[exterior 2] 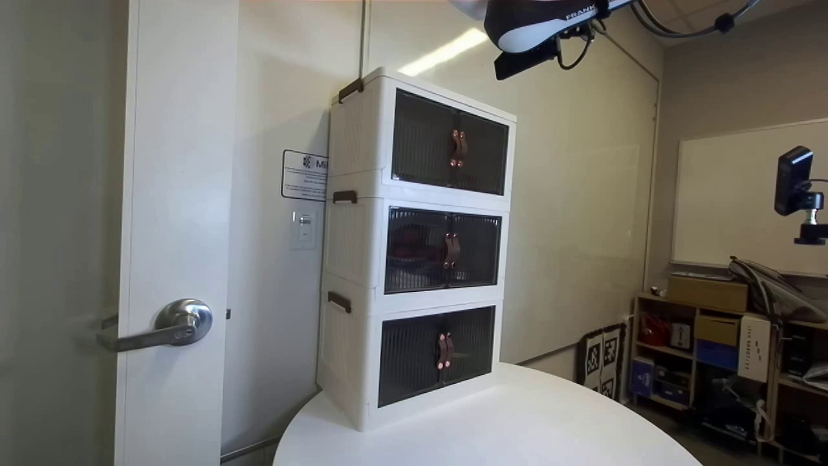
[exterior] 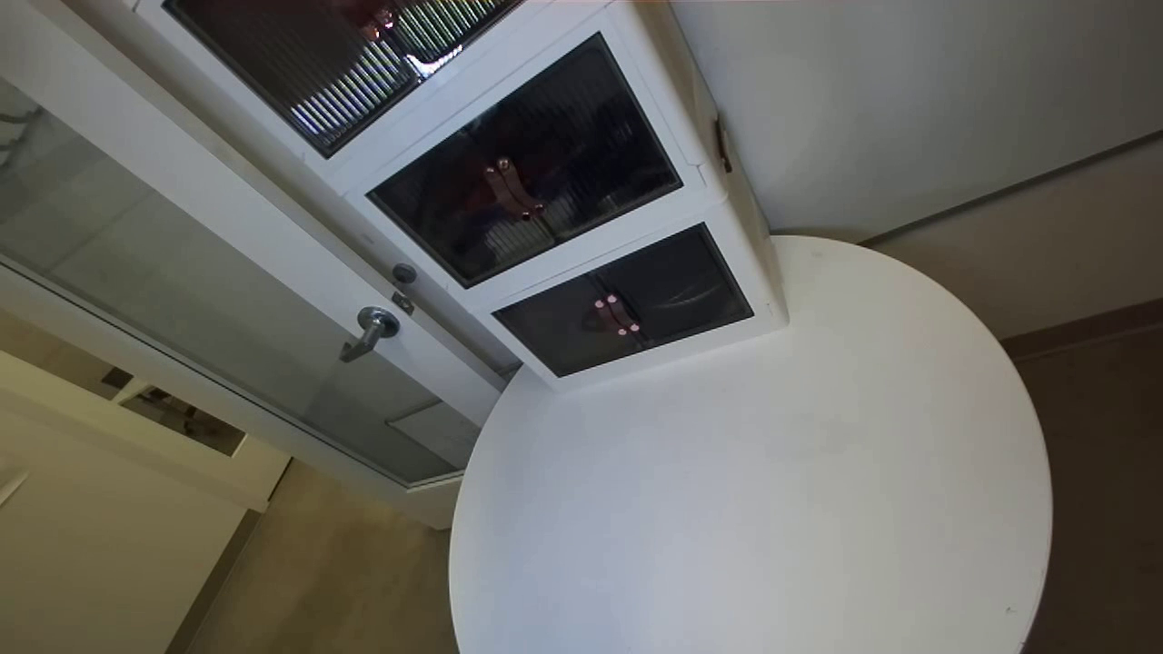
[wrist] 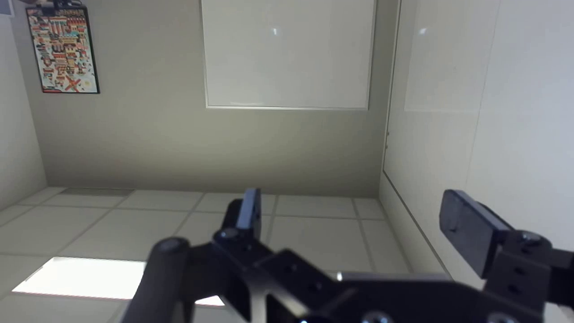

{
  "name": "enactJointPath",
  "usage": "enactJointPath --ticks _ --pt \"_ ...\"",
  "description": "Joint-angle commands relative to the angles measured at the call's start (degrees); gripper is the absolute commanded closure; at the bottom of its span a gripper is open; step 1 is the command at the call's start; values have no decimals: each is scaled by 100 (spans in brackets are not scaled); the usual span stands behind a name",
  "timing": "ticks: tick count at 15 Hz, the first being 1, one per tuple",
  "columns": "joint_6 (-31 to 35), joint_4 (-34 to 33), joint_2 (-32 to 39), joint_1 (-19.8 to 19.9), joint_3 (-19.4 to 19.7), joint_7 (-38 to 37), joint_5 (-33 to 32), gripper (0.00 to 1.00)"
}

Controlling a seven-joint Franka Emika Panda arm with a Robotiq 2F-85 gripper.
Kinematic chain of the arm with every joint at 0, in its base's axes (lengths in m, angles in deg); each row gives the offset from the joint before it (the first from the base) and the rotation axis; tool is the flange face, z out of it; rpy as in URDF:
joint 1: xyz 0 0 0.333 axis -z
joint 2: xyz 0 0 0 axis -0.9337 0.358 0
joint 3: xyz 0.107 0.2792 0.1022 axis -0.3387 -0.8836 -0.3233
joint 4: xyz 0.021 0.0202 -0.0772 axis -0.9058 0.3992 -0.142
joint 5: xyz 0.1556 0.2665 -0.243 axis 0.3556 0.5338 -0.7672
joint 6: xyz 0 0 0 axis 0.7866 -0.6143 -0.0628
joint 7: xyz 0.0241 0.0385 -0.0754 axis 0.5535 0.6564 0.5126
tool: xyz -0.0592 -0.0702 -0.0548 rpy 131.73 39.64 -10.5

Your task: Open the left and right top cabinets, respectively

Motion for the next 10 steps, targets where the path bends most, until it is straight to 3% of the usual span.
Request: enactJointPath --ticks 1,5,10 --pt "15 -52 19 -197 220 24 32 0" --pt "12 -62 20 -201 220 24 32 0" --pt "129 731 -153 -396 81 -191 676 0"
